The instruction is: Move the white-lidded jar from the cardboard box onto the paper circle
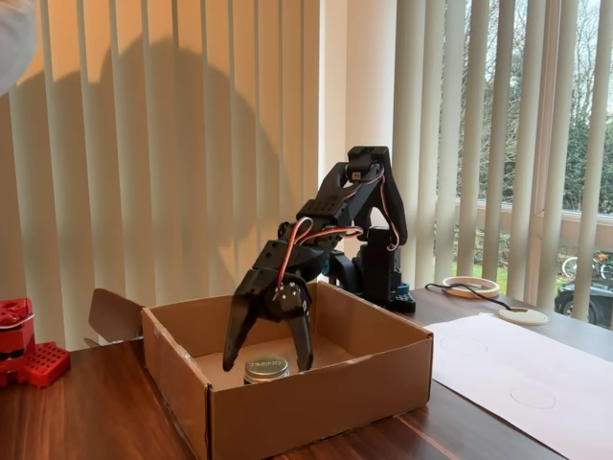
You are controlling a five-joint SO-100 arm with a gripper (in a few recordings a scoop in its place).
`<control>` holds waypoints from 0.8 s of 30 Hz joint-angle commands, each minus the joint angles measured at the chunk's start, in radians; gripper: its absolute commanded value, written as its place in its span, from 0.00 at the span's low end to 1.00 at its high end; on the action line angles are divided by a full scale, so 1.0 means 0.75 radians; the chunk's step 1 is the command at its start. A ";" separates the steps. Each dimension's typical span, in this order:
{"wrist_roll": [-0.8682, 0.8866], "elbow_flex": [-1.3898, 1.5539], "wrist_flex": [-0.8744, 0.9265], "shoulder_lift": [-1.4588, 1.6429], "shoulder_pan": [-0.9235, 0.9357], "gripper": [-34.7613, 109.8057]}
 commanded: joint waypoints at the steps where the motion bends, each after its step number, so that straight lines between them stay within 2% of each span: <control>1: -0.027 -0.031 0.035 0.057 0.014 0.57; 24: -0.049 0.018 0.035 0.098 0.018 0.52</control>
